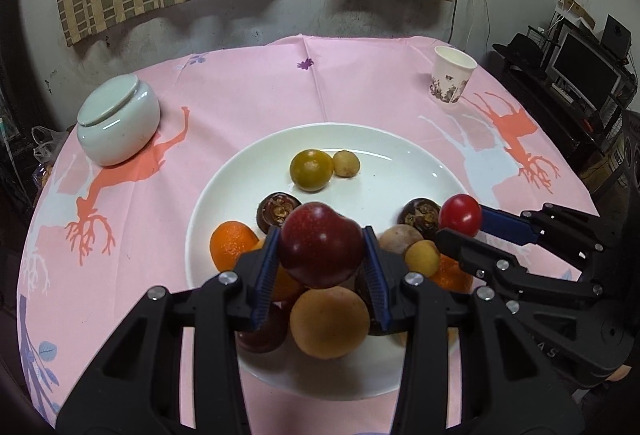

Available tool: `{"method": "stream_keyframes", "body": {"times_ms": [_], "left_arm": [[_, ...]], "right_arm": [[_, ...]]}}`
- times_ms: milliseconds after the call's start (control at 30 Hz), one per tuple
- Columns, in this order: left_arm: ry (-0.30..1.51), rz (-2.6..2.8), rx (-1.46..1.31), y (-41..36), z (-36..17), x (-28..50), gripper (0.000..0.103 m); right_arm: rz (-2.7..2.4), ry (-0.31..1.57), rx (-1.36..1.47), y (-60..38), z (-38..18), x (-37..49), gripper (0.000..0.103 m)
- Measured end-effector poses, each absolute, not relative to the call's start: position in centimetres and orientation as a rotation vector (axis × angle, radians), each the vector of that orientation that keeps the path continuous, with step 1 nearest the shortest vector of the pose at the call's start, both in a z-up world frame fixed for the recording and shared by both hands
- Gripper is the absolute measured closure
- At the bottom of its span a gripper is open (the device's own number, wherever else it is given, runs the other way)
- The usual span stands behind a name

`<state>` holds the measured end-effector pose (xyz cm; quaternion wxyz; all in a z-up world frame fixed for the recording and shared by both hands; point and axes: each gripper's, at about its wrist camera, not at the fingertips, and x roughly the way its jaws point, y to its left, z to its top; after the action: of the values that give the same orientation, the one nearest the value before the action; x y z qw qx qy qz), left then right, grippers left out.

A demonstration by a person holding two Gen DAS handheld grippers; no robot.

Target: Organize fruits

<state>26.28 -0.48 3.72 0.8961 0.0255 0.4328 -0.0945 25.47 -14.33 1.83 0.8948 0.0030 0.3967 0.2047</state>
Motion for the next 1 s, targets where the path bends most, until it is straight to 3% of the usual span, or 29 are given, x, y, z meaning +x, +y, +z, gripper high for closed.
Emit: {"method": "stream_keyframes", "body": {"times_ms": [267,300,367,433,767,867,1000], "left_arm": [[0.907,-0.160,0.050,-0.4,2.6,27.2,0.061],[0.902,-0.156,0.056,-0.6,2.6,27.2,0.059],[0.885,-0.126,0.068,-0.7,2.8,27.0,0.041],[0.883,-0.120,0.052,-0.4,3.1,26.9,0.033],[0.884,-0.145,0.009,0.1,4.8,23.7,0.019],[0.888,-0.161,-0.021,0.3,4.9,21.5,0.018],[0.882,-0.167,-0.040,0.7,5.1,18.1,0.013]], "right_arm": [[0.397,0.829,0.009,-13.8,1.2,26.8,0.070],[0.388,0.829,0.010,-13.7,1.2,27.0,0.069],[0.362,0.822,0.019,-14.0,1.4,27.0,0.068],[0.365,0.820,0.038,-14.4,1.6,26.9,0.068],[0.381,0.808,0.040,-15.3,3.5,23.4,0.067],[0.365,0.797,0.047,-15.7,3.9,21.6,0.050],[0.372,0.784,0.041,-15.9,4.4,18.4,0.047]]}}
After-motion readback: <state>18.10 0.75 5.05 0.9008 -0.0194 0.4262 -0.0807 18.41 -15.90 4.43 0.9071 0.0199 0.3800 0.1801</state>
